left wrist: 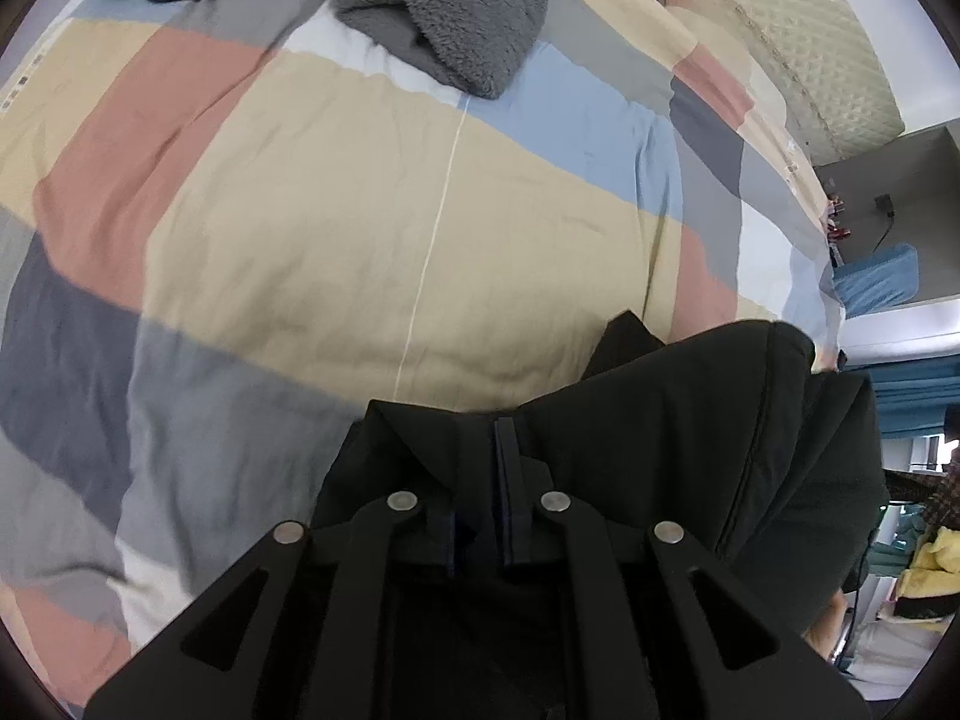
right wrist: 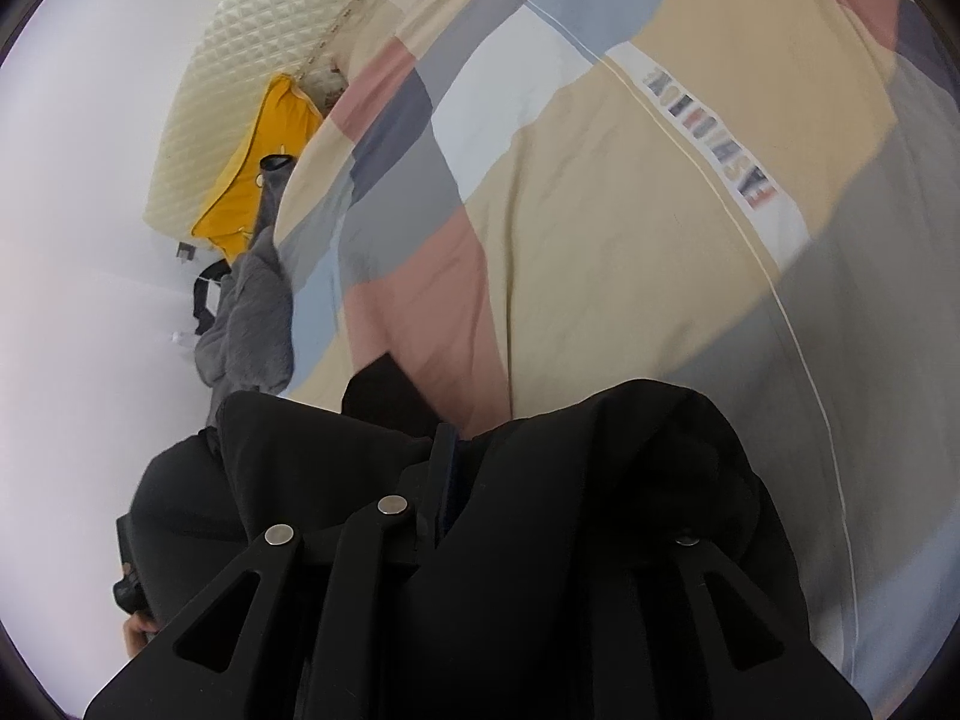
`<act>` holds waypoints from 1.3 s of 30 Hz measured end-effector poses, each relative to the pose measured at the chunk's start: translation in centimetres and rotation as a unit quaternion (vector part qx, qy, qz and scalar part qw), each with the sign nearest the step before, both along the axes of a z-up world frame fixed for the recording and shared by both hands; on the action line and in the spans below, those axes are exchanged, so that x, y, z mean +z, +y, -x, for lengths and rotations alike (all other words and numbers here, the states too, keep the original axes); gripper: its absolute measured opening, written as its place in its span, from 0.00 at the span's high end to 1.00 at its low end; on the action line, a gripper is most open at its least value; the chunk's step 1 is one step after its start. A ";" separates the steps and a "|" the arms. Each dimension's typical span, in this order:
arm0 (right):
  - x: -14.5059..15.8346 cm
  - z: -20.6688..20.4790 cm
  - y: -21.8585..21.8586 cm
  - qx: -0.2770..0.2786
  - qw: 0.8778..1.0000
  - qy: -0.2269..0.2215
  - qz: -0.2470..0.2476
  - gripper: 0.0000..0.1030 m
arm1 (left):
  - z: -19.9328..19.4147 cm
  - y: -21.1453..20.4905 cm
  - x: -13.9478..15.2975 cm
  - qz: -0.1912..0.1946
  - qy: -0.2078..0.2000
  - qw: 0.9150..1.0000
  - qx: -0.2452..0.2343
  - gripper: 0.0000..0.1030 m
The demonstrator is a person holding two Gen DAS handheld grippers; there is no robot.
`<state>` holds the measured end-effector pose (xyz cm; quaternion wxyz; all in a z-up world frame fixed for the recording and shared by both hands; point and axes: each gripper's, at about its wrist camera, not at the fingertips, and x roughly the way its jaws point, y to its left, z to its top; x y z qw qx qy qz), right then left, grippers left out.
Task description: Fold large clothes
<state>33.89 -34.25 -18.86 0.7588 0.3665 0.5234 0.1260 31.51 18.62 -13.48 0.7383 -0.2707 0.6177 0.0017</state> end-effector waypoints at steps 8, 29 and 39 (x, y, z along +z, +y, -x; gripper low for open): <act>5.9 4.0 -2.0 -0.016 0.999 -0.041 0.029 0.25 | 4.5 0.5 7.7 -0.037 -0.075 0.997 0.000 0.21; 12.5 5.9 11.2 0.096 0.945 -0.189 0.250 0.22 | 2.8 -16.2 10.7 -0.187 -0.243 0.944 -0.124 0.21; 4.3 4.3 14.7 0.122 0.939 -0.193 0.259 0.22 | 2.6 -18.5 2.2 -0.263 -0.245 0.922 -0.145 0.21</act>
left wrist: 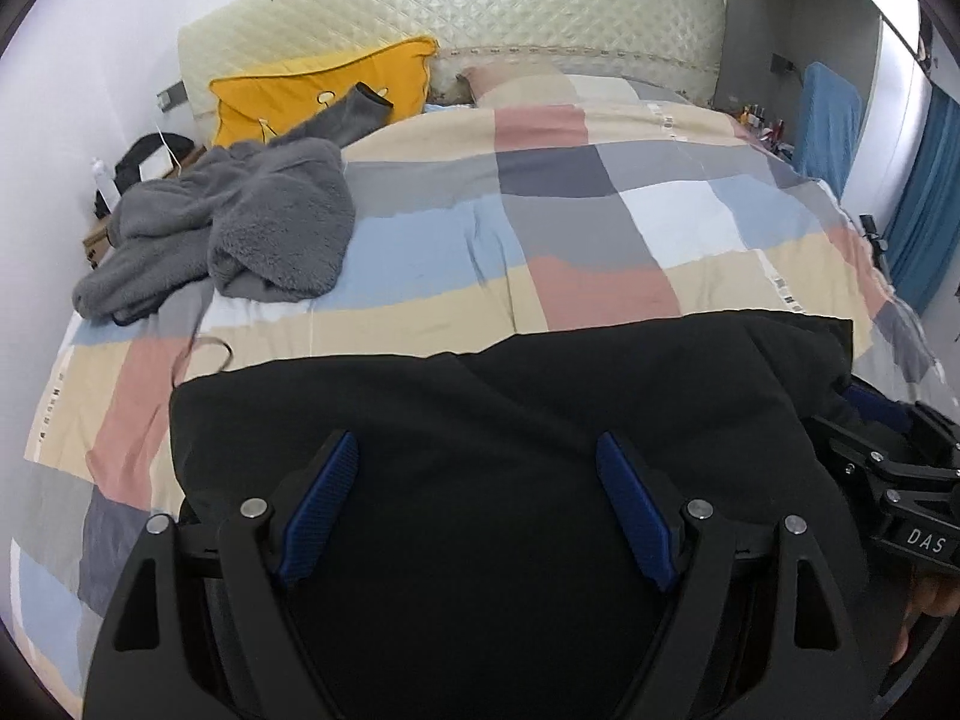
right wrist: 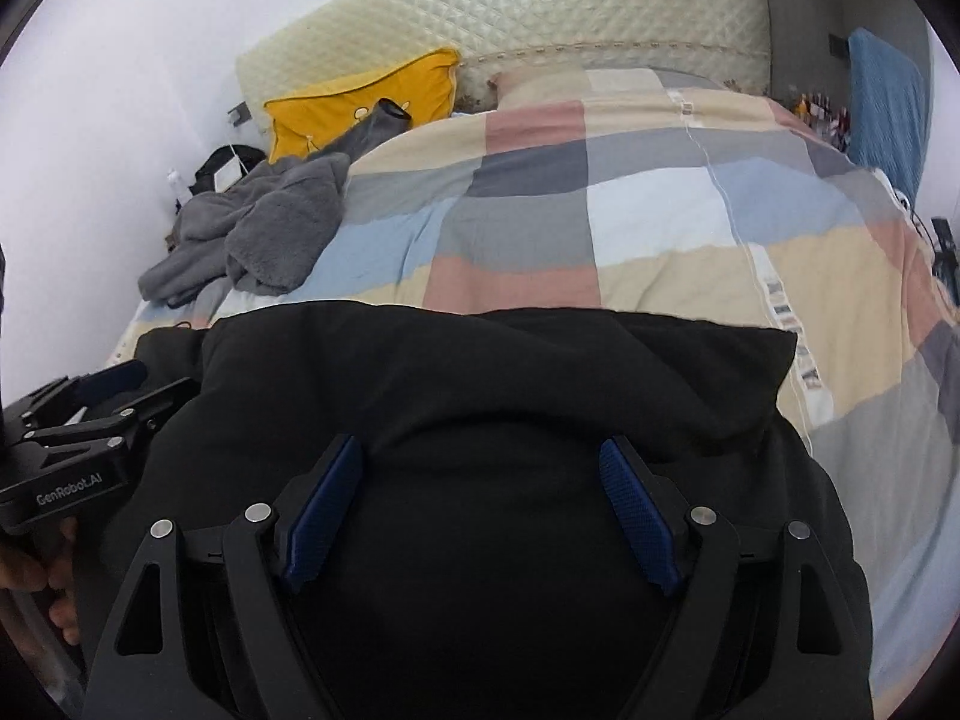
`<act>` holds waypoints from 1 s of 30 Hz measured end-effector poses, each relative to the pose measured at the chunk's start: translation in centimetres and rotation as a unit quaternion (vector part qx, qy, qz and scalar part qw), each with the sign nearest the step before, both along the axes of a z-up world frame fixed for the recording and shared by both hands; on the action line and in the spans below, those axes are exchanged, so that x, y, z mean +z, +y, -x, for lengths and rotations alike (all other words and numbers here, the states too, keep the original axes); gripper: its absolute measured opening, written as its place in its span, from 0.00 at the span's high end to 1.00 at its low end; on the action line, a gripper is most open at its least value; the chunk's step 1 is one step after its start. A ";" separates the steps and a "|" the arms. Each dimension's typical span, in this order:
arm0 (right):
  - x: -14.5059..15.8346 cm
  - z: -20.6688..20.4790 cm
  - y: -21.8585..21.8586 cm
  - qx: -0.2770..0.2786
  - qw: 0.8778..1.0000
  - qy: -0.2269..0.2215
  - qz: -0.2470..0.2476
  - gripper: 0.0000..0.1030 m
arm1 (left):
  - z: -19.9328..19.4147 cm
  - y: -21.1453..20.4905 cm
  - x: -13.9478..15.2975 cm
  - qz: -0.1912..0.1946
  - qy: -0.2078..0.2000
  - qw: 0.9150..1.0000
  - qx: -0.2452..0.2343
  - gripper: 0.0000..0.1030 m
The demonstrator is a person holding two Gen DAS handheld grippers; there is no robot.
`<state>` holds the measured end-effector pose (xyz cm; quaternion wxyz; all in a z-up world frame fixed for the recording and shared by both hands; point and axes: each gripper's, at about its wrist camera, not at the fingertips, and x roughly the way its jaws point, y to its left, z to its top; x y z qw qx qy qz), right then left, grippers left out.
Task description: Fold large clothes
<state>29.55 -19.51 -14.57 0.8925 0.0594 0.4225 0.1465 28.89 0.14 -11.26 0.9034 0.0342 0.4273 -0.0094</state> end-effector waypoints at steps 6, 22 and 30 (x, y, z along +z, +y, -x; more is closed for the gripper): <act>-1.1 -1.8 1.1 0.008 1.000 0.003 0.015 0.20 | -1.6 0.3 -1.3 0.004 -0.001 1.000 0.012 0.21; -4.4 -9.6 3.3 0.017 0.999 0.039 0.016 0.15 | -6.9 1.4 -4.8 -0.008 0.027 0.999 0.041 0.21; -4.3 -9.5 3.5 0.020 0.999 0.037 0.021 0.15 | -7.3 3.0 -5.0 0.030 0.040 0.998 0.042 0.20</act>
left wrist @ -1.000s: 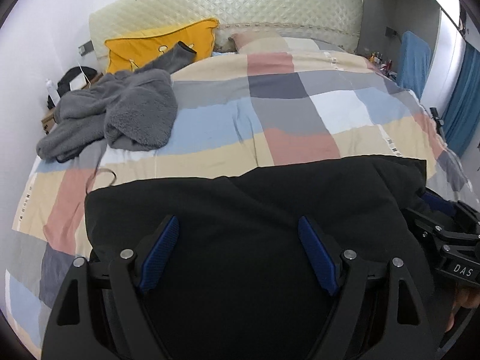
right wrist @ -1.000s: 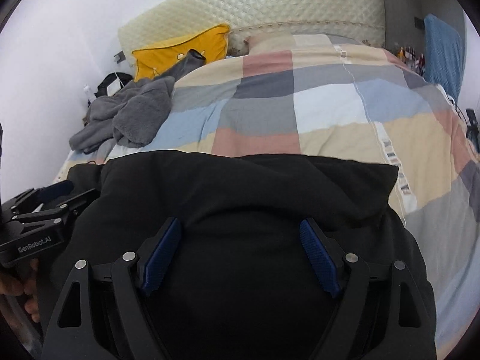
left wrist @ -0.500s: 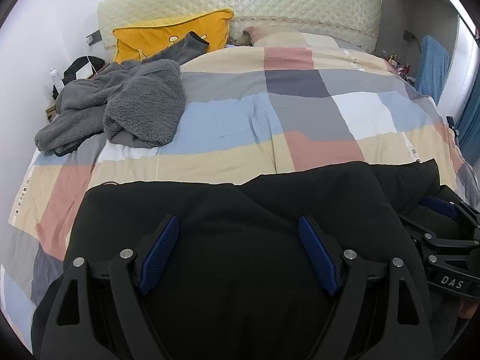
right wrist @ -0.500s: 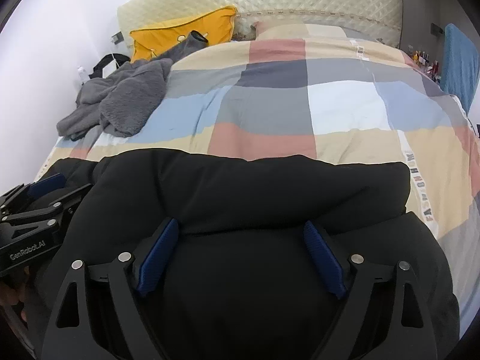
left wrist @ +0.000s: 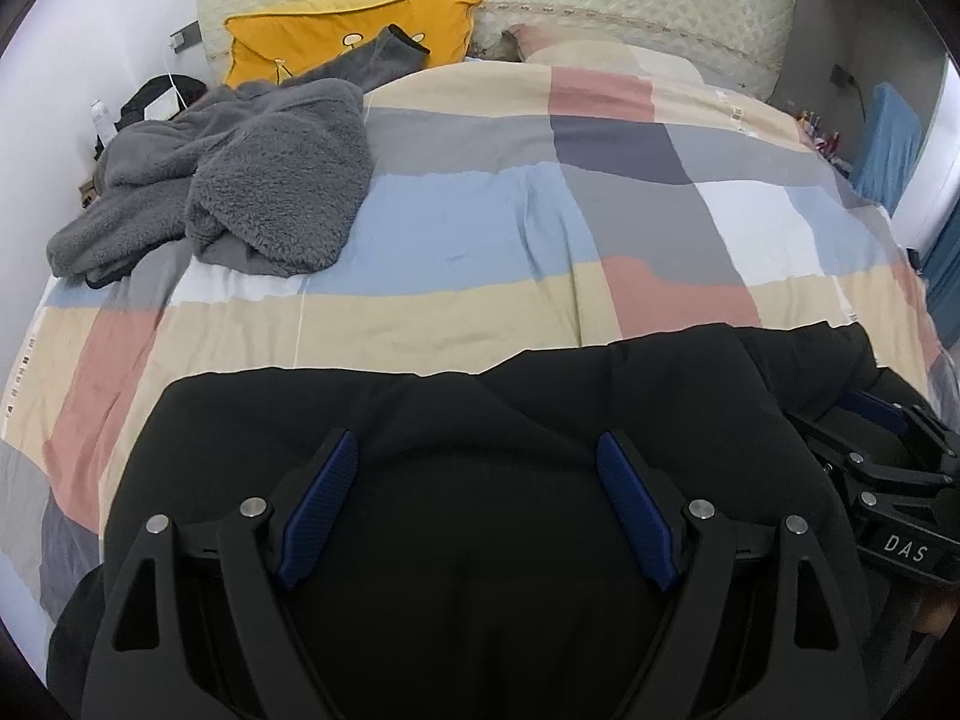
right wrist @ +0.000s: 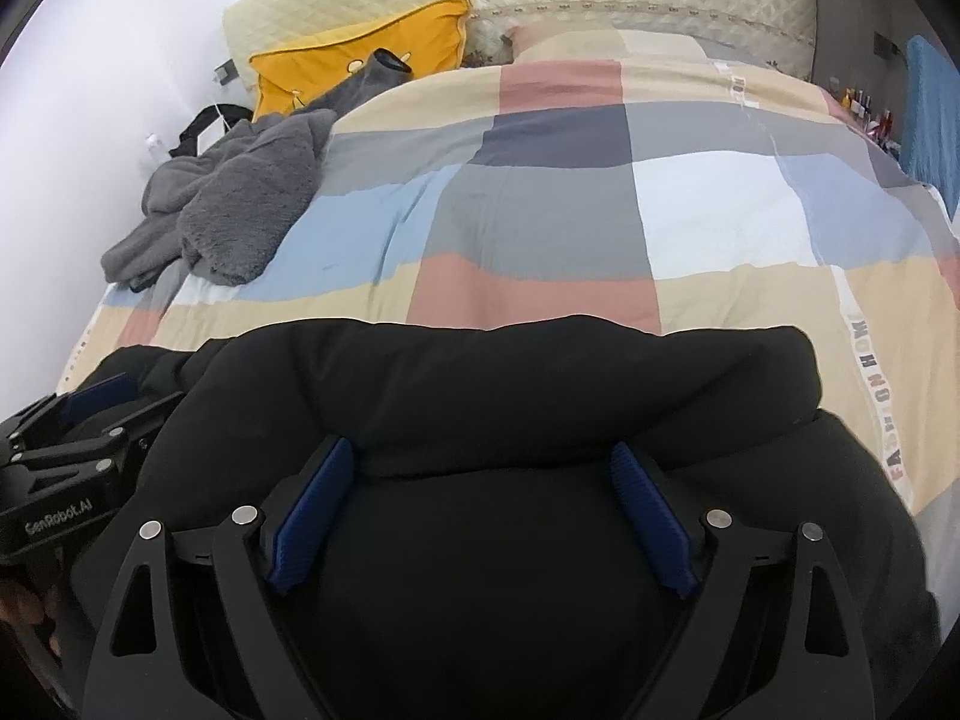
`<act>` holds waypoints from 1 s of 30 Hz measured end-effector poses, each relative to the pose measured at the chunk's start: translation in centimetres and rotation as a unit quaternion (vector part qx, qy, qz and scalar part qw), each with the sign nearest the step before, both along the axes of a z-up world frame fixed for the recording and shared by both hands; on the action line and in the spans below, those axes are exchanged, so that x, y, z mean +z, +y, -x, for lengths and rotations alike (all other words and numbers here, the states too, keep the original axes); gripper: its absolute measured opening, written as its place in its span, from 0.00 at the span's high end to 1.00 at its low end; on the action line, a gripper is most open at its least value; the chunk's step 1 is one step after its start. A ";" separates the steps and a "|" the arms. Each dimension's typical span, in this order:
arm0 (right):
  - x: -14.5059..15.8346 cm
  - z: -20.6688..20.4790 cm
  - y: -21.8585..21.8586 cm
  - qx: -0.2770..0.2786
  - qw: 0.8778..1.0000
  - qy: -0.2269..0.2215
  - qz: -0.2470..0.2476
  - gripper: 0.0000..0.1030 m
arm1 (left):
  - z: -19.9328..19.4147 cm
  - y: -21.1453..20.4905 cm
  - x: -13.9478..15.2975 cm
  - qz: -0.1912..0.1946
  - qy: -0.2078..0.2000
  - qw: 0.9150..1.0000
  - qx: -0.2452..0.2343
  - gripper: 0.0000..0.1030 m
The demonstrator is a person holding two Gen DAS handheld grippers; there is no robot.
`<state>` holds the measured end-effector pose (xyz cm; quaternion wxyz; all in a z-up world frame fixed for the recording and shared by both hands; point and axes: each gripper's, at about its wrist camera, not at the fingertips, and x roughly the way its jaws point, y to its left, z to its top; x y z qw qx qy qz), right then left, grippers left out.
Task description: Fold large clothes
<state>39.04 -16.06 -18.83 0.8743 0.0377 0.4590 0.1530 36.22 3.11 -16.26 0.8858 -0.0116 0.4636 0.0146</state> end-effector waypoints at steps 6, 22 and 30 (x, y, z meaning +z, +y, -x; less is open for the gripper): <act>3.1 2.8 -0.8 0.014 0.999 -0.046 0.025 0.15 | 3.4 0.5 2.4 -0.016 -0.045 0.999 0.005 0.20; 3.3 6.2 -6.1 0.012 0.997 -0.068 0.032 0.09 | 7.2 5.1 2.9 -0.054 -0.050 0.997 0.016 0.18; 1.0 6.4 -4.9 0.002 0.994 -0.089 0.058 0.01 | 7.5 4.5 0.8 -0.065 -0.053 0.996 0.015 0.18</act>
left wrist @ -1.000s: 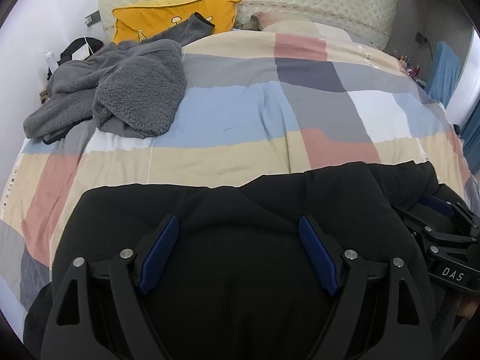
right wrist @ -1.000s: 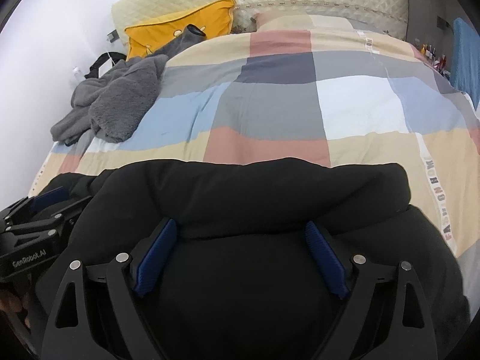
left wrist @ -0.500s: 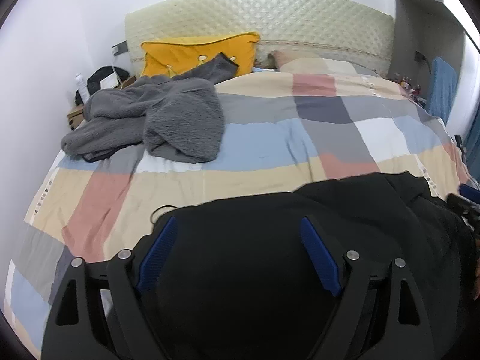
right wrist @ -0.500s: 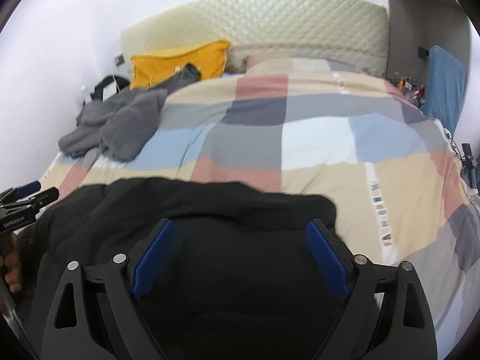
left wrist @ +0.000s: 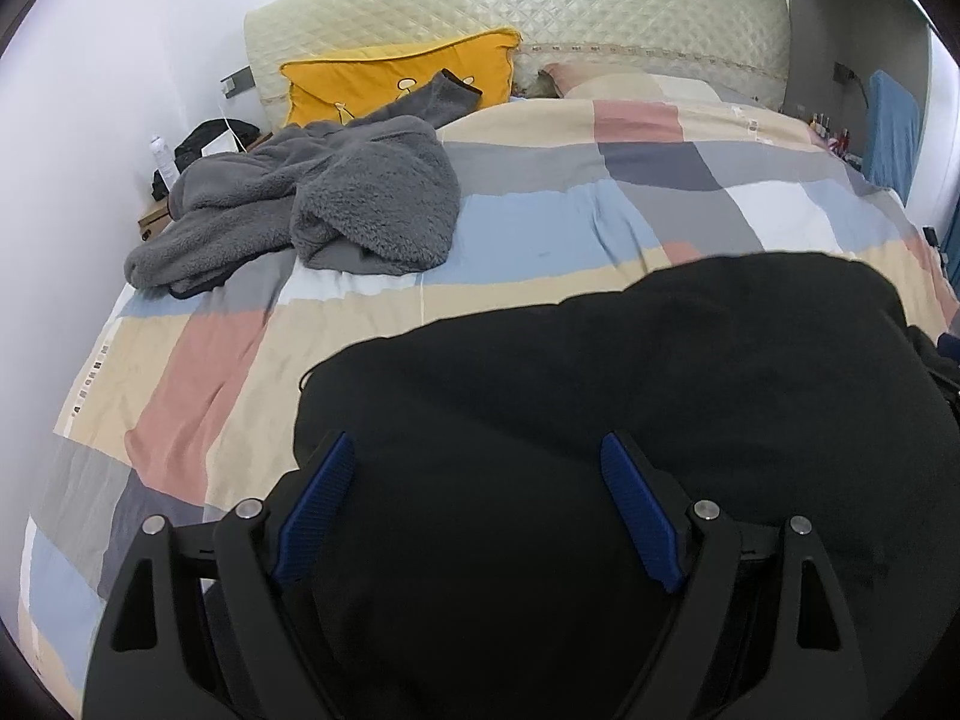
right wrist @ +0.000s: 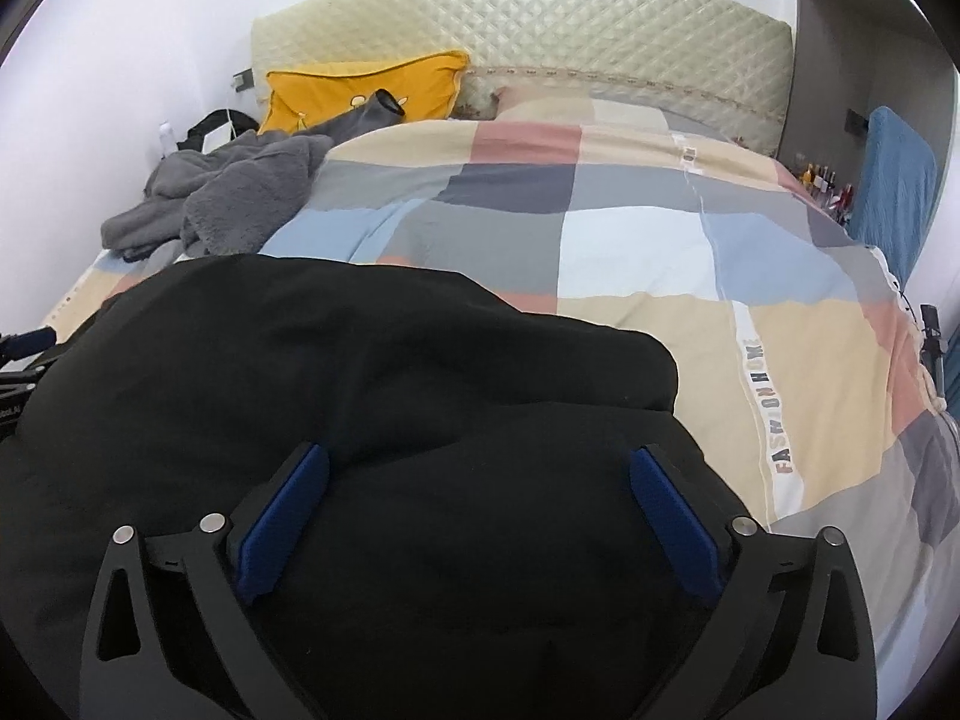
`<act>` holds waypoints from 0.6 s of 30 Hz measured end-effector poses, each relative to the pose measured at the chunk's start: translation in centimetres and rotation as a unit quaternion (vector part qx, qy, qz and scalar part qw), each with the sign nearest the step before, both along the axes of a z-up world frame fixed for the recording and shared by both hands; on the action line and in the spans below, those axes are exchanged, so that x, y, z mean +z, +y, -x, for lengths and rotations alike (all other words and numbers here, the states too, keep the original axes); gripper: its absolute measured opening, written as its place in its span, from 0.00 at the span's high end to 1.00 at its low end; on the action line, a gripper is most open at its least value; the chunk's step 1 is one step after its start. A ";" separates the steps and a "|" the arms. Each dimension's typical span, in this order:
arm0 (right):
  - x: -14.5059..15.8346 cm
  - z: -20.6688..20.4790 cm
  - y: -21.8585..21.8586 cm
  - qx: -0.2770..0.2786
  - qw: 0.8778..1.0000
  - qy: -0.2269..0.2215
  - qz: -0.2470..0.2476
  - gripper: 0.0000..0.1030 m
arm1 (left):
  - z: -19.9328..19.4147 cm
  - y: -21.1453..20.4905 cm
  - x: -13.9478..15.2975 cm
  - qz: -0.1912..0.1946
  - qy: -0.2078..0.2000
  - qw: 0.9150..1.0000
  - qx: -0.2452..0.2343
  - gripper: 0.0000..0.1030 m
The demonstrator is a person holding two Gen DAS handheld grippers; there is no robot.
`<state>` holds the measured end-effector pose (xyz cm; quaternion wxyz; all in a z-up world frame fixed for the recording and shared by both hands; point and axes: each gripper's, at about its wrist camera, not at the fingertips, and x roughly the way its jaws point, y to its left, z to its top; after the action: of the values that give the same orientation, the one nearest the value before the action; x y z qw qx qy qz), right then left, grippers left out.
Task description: Fold large clothes
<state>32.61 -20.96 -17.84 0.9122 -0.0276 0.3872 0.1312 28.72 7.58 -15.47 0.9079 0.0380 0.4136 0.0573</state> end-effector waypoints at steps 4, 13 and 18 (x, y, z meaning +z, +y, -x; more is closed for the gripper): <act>-0.4 -0.3 -1.0 -0.005 0.999 0.016 -0.028 0.01 | -0.2 0.3 -0.2 0.013 0.003 1.000 0.001 0.17; 5.2 2.9 -1.3 -0.019 0.998 -0.031 -0.041 0.01 | 1.6 0.7 3.5 0.064 -0.022 0.998 -0.002 0.14; 10.6 5.9 -1.7 -0.023 0.995 -0.078 -0.060 0.01 | 4.6 -0.6 8.4 0.070 -0.066 0.995 -0.013 0.03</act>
<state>26.70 -22.69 -7.22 0.9424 0.0260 0.3067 0.1309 24.13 6.96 -7.07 0.9344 -0.0238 0.3550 0.0191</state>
